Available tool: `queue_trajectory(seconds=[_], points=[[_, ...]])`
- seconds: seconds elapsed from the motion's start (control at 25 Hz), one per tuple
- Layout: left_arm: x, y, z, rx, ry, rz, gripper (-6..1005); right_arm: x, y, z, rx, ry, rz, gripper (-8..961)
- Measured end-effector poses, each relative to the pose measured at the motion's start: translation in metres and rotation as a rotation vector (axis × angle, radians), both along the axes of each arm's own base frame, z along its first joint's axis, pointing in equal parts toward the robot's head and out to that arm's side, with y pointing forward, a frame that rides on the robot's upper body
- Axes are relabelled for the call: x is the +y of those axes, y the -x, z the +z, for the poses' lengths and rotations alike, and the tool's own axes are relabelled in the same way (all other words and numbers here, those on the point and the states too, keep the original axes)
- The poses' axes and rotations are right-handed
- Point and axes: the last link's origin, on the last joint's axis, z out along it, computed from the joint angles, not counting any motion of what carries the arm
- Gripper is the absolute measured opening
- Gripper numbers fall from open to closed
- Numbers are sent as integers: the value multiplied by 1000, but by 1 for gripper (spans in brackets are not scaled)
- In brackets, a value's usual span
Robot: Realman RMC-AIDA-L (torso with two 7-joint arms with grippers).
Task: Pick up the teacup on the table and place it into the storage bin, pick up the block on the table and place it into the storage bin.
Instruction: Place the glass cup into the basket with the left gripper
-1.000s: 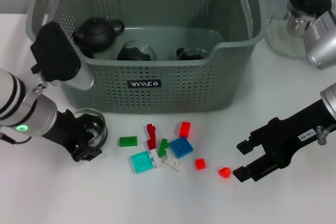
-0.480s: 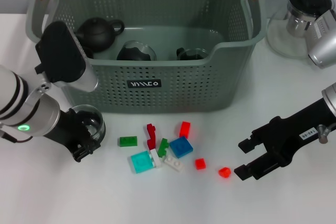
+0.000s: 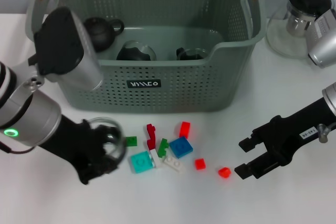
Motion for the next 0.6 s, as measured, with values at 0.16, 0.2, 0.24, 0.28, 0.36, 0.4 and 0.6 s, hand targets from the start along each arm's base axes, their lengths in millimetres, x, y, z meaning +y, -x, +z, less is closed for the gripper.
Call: queue_trajectory(seconds=[0.16, 0.2, 0.24, 0.28, 0.36, 0.4, 0.6], points=[[-6, -33, 9, -136, 35, -44, 45, 0, 0, 0, -1, -1, 1, 824], [-4, -42, 11, -167, 34, -59, 45, 0, 0, 0, 0, -2, 2, 824], [-3, -49, 13, -194, 37, -67, 45, 0, 0, 0, 0, -2, 3, 824], [-1, -58, 14, -223, 39, -80, 45, 0, 0, 0, 0, -1, 3, 824], [5, -74, 21, -286, 25, -95, 46, 0, 0, 0, 0, 0, 4, 825], [9, -82, 25, -317, 12, -104, 46, 0, 0, 0, 0, 1, 5, 825], [39, -112, 51, -393, -114, -125, 48, 0, 0, 0, -1, 2, 5, 825]])
